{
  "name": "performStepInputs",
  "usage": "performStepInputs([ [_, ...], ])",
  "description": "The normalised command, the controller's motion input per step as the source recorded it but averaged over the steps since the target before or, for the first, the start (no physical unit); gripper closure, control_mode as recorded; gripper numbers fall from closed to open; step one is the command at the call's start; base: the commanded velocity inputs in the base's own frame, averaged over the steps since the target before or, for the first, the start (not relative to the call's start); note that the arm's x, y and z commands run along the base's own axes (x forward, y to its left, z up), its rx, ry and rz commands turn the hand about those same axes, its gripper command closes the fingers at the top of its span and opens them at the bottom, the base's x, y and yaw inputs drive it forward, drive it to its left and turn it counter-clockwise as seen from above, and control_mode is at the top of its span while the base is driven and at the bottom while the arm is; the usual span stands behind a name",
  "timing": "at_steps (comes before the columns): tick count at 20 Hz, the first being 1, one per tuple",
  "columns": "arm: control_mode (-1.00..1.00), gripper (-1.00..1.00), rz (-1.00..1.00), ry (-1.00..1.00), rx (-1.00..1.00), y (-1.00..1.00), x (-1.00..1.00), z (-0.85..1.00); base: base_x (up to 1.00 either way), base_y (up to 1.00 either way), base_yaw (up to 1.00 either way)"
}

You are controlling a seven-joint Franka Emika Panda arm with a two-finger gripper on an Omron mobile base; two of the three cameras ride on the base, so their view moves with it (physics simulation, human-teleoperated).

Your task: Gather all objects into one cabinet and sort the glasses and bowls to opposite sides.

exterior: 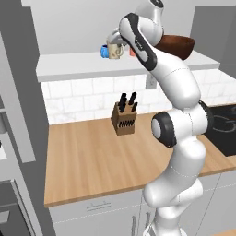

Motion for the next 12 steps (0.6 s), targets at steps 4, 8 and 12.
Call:
performStepInputs([
  [4,-1.0,1.0,0.0,0.04,0.0,0.0,0.24,-0.08,0.0,0.0,0.0],
  [8,-1.0,1.0,0.0,0.0,0.04,0.09,0.0,-0.11,0.0,0.0,0.0],
  [12,-1.0,-1.0,0.0,0.0,0.12,0.34,0.0,-0.31,0.0,0.0,0.0],
])
